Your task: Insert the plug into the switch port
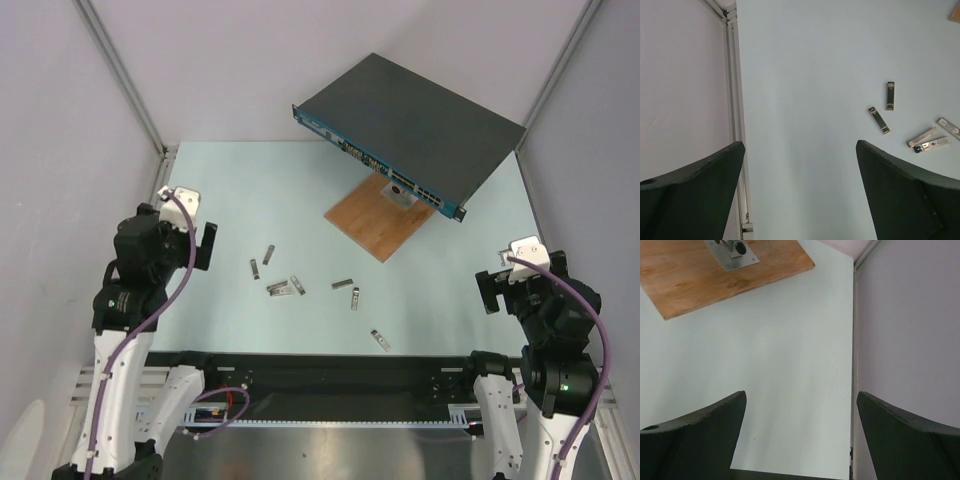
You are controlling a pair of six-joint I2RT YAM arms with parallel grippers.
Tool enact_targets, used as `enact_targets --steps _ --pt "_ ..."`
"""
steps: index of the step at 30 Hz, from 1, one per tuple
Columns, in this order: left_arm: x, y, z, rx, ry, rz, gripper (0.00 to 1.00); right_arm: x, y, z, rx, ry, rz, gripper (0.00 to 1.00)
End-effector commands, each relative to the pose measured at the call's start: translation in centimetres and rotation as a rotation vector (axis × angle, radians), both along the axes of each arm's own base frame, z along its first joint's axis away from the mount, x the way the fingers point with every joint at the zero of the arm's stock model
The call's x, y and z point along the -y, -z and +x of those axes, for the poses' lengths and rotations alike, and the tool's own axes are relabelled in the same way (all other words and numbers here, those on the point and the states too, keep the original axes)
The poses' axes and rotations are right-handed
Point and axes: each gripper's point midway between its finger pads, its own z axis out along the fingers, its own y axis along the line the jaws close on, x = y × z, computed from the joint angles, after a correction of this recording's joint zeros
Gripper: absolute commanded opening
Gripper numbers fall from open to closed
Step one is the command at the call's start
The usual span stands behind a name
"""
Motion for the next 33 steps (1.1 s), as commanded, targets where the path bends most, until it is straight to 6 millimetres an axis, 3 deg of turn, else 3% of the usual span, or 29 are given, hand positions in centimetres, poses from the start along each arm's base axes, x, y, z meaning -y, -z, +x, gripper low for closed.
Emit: enact_targets --steps 1,4,10,12,16,19,20,22,23,25,29,33 --pt "-0.8 2.3 1.6 -0.092 -0.009 0.064 1.0 1.2 -0.4 0.1 0.034 0.093 0.027 1.0" --pt "-0.1 3.6 2.5 -0.151 0.105 0.145 1.0 1.1 0.0 -0.2 -0.01 0.066 -0.013 1.0" --pt "2.5 6.9 4.4 -0.216 0.496 0.365 1.0 0.0 0.8 -0.6 -0.074 -0.014 -0.021 1.0" --pt "4.3 8.7 3.8 -0.241 0.683 0.388 0.99 -0.7 1.0 -0.7 -0.087 -0.053 -0.009 1.0" --pt "6.4 11.5 2.8 -0.203 1.089 0.593 1.0 -2.1 1.4 -0.7 -0.098 -0.13 0.017 1.0" --pt "7.3 13.5 3.5 -0.22 1.209 0.603 1.0 -3.4 1.5 -0.9 -0.131 -0.217 0.03 1.0" --pt "7.4 13.0 4.2 -0.209 1.262 0.656 1.0 -3.9 1.7 -1.1 -0.154 -0.247 0.034 1.0" --pt "7.2 15.6 3.7 -0.344 1.377 0.635 0.97 -5.1 2.2 -1.5 -0.215 -0.32 0.065 1.0" --pt "7.2 15.0 4.6 -0.344 1.392 0.642 0.96 -5.5 2.3 -1.7 -0.233 -0.342 0.08 1.0" --pt "7.2 16.6 4.5 -0.427 1.47 0.603 1.0 -5.6 2.3 -1.5 -0.247 -0.346 0.091 1.0" --pt "7.6 17.5 6.0 -0.412 1.541 0.625 1.0 -5.7 1.4 -0.7 -0.212 -0.346 0.1 1.0" --pt "8.0 19.3 6.5 -0.393 1.629 0.684 0.91 -5.7 1.3 -0.1 -0.215 -0.345 0.112 1.0"
